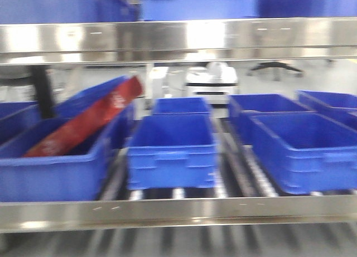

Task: Place cylindrical capacitor in blue bin on shelf
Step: 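Turn and approach the shelf, holding both cylinders above the blue bins, then lower the orange cylinder into a blue bin and open the left gripper, then lower the capacitor into the blue bin and open the right gripper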

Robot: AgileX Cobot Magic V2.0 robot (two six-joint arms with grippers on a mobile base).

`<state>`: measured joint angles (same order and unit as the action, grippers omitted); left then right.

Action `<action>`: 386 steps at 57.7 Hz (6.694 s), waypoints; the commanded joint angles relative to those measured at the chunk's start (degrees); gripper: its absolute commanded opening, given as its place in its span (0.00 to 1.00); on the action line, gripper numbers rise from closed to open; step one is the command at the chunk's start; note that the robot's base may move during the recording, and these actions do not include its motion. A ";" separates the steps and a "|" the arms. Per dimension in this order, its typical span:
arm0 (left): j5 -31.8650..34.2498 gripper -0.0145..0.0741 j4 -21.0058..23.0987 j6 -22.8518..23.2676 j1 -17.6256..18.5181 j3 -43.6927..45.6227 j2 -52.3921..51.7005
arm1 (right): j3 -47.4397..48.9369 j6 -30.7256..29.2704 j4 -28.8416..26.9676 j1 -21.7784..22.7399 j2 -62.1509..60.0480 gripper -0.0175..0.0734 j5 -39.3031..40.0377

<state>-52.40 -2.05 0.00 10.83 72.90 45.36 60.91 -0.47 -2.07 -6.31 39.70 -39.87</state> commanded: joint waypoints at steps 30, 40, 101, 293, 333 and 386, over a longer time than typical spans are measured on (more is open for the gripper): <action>1.21 0.04 0.17 0.00 0.39 0.21 -0.22 | -0.18 -0.20 0.16 -0.11 -0.29 0.01 1.30; 1.14 0.04 0.17 0.00 0.39 0.21 -0.11 | -0.18 -0.20 0.16 -0.11 -0.29 0.01 1.30; 1.14 0.04 0.17 0.00 0.39 0.21 -0.11 | -0.18 -0.20 0.16 -0.11 -0.29 0.01 1.30; 2.51 0.87 12.03 -11.94 20.86 47.40 66.72 | -0.18 -0.20 -0.29 -2.46 -0.29 0.01 1.72; -7.97 0.04 3.77 -7.60 20.86 39.00 45.06 | -0.18 -0.20 -0.29 -2.40 -0.29 0.01 1.82; 8.45 0.04 -6.09 9.53 20.86 -19.69 -12.66 | 16.94 -3.67 -0.29 -11.35 14.53 0.01 0.43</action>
<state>-45.32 -7.93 8.72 31.43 55.27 35.23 73.70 -3.00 -2.19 -15.52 50.36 -40.39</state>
